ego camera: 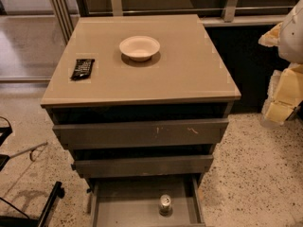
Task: Pick 7up can from bottom drawer and place on counter
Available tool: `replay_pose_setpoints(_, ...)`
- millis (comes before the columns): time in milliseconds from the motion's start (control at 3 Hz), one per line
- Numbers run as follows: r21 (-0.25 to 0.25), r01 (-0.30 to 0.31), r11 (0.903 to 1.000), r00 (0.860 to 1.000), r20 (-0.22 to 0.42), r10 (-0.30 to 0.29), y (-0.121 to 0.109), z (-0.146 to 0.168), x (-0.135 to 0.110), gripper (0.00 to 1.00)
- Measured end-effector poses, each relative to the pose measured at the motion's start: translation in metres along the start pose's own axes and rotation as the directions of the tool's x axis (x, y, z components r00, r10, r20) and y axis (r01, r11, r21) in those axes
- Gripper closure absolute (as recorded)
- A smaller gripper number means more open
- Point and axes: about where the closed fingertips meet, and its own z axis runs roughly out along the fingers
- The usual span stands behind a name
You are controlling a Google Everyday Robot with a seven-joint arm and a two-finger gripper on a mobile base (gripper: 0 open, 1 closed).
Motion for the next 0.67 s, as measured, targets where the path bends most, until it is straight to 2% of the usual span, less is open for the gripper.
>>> replay_pose_setpoints(333,0.000,0.000,1.0000,1.000,0.000,0.000,0.0000,0.0000,0.0000,0.00)
replay_pose_setpoints(667,0.000,0.000,1.0000,1.000,0.000,0.000,0.0000,0.0000,0.0000,0.18)
